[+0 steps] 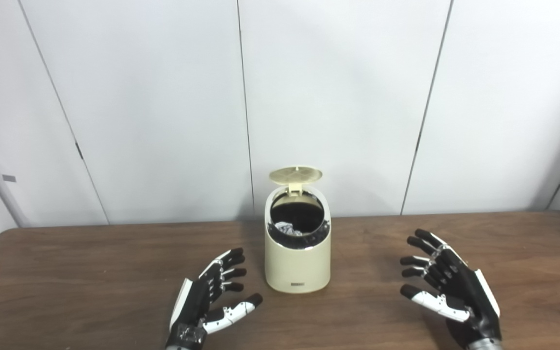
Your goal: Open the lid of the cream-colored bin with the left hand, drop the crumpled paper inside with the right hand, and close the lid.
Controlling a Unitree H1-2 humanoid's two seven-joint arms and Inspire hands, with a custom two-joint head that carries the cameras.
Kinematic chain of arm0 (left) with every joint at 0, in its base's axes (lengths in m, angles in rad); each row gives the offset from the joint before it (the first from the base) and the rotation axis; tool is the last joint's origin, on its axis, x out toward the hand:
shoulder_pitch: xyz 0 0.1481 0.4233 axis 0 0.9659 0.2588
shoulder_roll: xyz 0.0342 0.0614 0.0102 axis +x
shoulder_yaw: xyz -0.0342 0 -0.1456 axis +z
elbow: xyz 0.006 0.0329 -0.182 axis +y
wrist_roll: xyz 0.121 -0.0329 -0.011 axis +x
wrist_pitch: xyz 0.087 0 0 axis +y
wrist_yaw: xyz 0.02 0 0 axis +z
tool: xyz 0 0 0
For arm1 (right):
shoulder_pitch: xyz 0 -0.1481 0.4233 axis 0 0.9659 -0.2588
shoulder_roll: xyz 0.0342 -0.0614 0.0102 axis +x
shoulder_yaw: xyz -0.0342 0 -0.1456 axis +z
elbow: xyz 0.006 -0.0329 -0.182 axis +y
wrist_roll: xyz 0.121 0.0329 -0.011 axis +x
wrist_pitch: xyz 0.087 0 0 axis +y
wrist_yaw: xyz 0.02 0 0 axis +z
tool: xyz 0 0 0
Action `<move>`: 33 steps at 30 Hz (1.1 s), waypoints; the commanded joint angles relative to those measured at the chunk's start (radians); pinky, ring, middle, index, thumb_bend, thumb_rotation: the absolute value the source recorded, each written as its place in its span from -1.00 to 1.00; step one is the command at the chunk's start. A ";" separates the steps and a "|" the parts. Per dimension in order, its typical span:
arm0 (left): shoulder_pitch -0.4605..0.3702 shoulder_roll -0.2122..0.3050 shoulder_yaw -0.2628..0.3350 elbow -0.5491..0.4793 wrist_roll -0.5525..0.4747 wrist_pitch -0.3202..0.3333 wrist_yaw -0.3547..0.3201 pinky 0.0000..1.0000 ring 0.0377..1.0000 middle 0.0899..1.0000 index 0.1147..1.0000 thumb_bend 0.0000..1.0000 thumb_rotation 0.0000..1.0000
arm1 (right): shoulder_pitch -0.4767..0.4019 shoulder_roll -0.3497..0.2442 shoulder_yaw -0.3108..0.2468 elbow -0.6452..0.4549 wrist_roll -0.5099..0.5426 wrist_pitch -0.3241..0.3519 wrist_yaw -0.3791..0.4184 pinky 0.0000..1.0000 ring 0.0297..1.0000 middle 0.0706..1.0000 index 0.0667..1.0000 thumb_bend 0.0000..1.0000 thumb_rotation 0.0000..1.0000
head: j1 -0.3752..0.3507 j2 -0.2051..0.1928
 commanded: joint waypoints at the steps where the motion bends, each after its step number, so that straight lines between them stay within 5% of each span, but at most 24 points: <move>1: -0.020 -0.001 0.005 -0.047 0.000 -0.047 0.016 0.33 0.54 0.66 0.73 0.38 -0.75 | -0.014 -0.010 0.002 -0.024 0.020 -0.045 0.009 0.06 0.23 0.54 0.57 0.55 -1.00 | 0.001 0.000; 16: -0.205 0.083 0.033 -0.138 0.062 0.044 0.026 0.23 0.56 0.69 0.69 0.57 -0.61 | -0.001 -0.010 0.029 -0.041 -0.045 -0.065 -0.022 0.09 0.24 0.52 0.54 0.52 -1.00 | -0.007 -0.019; 23: -0.306 0.119 0.021 -0.161 0.070 0.118 0.001 0.21 0.59 0.68 0.68 0.71 -0.73 | -0.007 -0.003 0.033 -0.034 -0.064 -0.094 -0.045 0.15 0.21 0.51 0.51 0.55 -1.00 | -0.005 -0.021; 33: -0.398 0.127 0.005 -0.155 0.079 0.201 -0.034 0.41 0.76 0.76 0.77 0.89 -0.68 | -0.005 -0.007 0.052 -0.052 -0.066 -0.093 -0.038 0.18 0.14 0.45 0.49 0.50 -1.00 | -0.007 -0.028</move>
